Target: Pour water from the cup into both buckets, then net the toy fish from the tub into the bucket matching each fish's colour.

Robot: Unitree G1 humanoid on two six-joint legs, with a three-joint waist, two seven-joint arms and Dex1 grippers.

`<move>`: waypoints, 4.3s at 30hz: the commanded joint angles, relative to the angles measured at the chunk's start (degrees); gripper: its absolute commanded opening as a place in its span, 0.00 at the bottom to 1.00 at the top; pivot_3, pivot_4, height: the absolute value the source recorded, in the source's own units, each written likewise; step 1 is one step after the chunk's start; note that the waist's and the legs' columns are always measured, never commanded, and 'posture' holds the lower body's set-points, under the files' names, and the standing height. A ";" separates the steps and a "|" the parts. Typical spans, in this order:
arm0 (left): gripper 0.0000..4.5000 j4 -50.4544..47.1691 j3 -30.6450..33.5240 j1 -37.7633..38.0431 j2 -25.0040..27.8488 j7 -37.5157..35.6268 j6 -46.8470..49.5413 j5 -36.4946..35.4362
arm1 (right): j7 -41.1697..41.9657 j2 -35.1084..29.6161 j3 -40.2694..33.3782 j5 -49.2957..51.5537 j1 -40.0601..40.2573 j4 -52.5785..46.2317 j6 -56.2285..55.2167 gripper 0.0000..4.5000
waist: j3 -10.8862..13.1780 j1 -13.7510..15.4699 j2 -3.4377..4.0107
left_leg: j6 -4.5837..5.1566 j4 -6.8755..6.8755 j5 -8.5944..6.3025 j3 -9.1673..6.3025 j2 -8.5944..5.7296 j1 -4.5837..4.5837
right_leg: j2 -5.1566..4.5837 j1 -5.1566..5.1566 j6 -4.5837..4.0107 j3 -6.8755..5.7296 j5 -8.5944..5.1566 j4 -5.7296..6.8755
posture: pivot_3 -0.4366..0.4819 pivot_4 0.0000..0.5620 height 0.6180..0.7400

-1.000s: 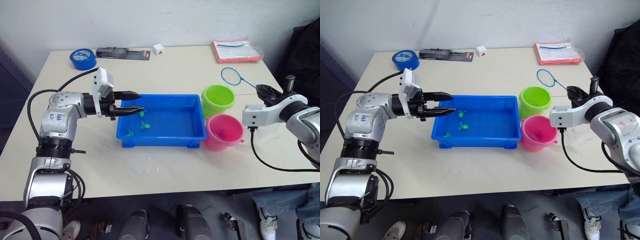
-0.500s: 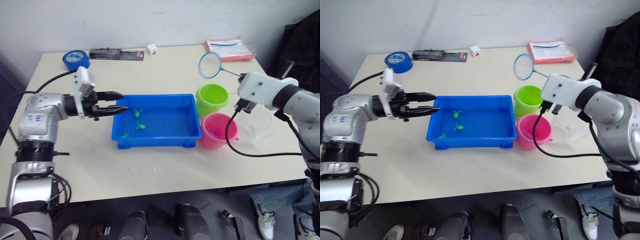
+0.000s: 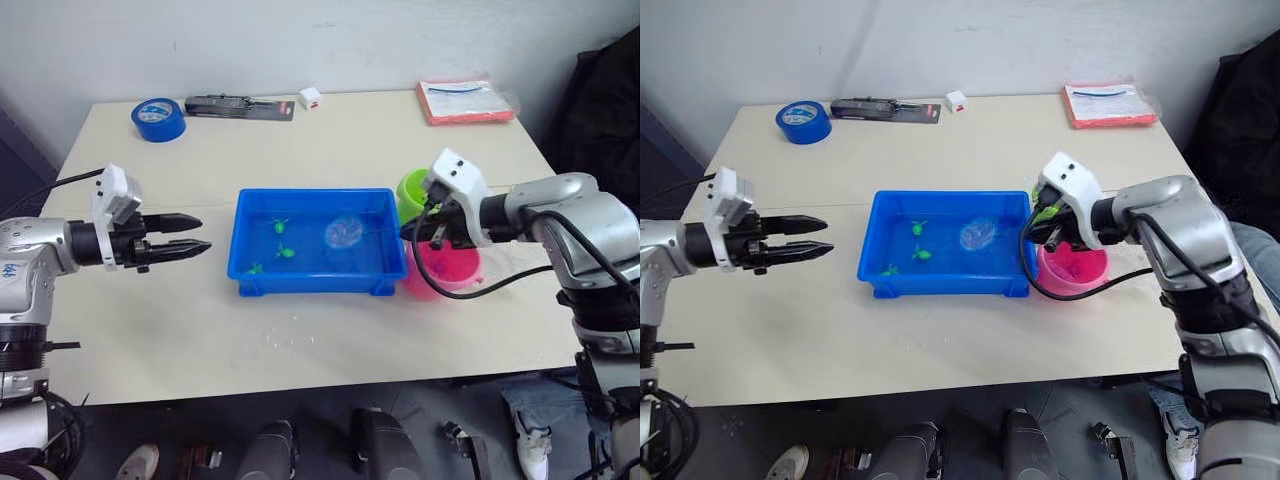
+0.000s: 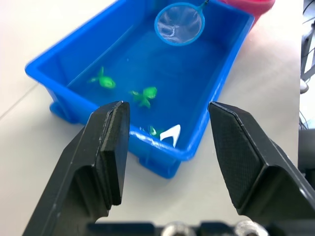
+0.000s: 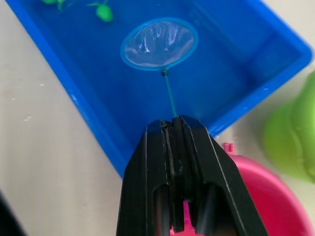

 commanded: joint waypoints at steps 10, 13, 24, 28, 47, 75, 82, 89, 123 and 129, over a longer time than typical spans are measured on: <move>0.62 -6.74 2.78 4.59 2.60 1.57 2.58 -2.62 | -0.57 3.70 10.95 -0.46 -4.19 4.47 -2.38 0.18 | 0.00 -0.08 0.00 | 0.00 -0.02 0.00 0.00 0.00 0.00 | 0.00 -0.03 0.00 -0.02 0.00 0.02 | 0.48 0.27 0.98; 0.62 -7.72 3.25 5.53 2.75 2.36 2.69 -2.87 | -1.83 5.39 10.94 0.09 -4.21 5.16 -0.95 0.18 | 0.00 -0.14 0.00 | 0.00 -0.02 0.00 0.02 0.00 0.00 | 0.01 -0.06 0.00 -0.02 0.00 0.02 | 0.48 0.27 0.98; 0.62 -10.84 6.34 7.97 3.85 3.87 4.47 -4.21 | -8.78 14.38 9.94 -0.50 -4.66 11.44 -1.96 0.18 | 0.00 -0.17 0.00 | -0.01 -0.03 -0.01 0.01 0.00 0.00 | 0.02 -0.06 0.00 -0.02 0.00 0.03 | 0.48 0.27 0.98; 0.62 -11.94 7.30 8.80 4.78 4.14 5.37 -4.80 | -11.02 17.33 8.90 -0.51 -5.28 14.55 -3.28 0.18 | 0.00 -0.23 0.00 | -0.01 -0.04 -0.01 0.01 0.00 0.00 | 0.02 -0.06 0.00 -0.03 0.00 0.03 | 0.48 0.27 0.98; 0.62 -10.08 5.16 4.80 4.42 4.06 5.25 -4.95 | -13.70 19.53 -3.35 9.76 -5.98 6.44 8.28 0.18 | 0.00 -0.21 0.01 | -0.01 -0.05 -0.01 0.00 0.00 0.00 | 0.01 -0.07 0.00 -0.07 0.00 0.05 | 0.48 0.27 0.98; 0.62 6.80 -7.90 -15.35 -13.15 1.55 -8.90 0.12 | -21.57 -7.91 -23.09 7.94 9.68 -2.40 -7.18 0.18 | 0.00 1.04 -0.01 | 0.04 -0.04 -0.01 0.13 -0.04 0.00 | 0.01 -0.05 0.00 -0.14 0.00 0.00 | 0.48 0.27 0.98; 0.62 9.89 -8.74 -17.22 -14.07 0.40 -10.77 1.34 | -24.66 -12.80 -19.73 -1.36 19.30 -3.46 -22.02 0.18 | 0.00 1.29 0.00 | 0.04 -0.01 0.00 0.16 -0.07 0.00 | -0.01 -0.05 0.00 -0.13 0.00 0.01 | 0.48 0.27 0.98; 0.62 11.03 -8.94 -17.68 -14.07 -0.34 -11.47 2.02 | -28.57 -14.49 -13.32 -15.00 25.57 -5.50 -41.63 0.18 | 0.00 1.32 -0.01 | 0.03 -0.03 0.00 0.25 -0.03 0.00 | 0.05 -0.14 0.00 -0.16 0.00 0.05 | 0.48 0.27 0.98; 0.62 11.12 -8.82 -17.67 -14.30 -0.81 -11.52 2.57 | -43.72 -19.91 -11.73 -57.56 35.15 -3.68 -70.74 0.18 | 0.00 1.34 0.00 | 0.04 0.02 0.01 0.30 -0.05 0.00 | 0.10 -0.08 0.01 -0.18 0.00 0.02 | 0.48 0.27 0.98; 0.62 11.36 -8.88 -17.72 -14.52 -0.75 -11.77 2.63 | -49.11 -19.63 -12.95 -62.59 40.52 -5.03 -72.39 0.18 | 0.00 1.35 0.00 | 0.04 0.01 0.00 0.29 -0.04 0.01 | 0.13 -0.08 0.01 -0.18 0.00 0.03 | 0.48 0.27 0.98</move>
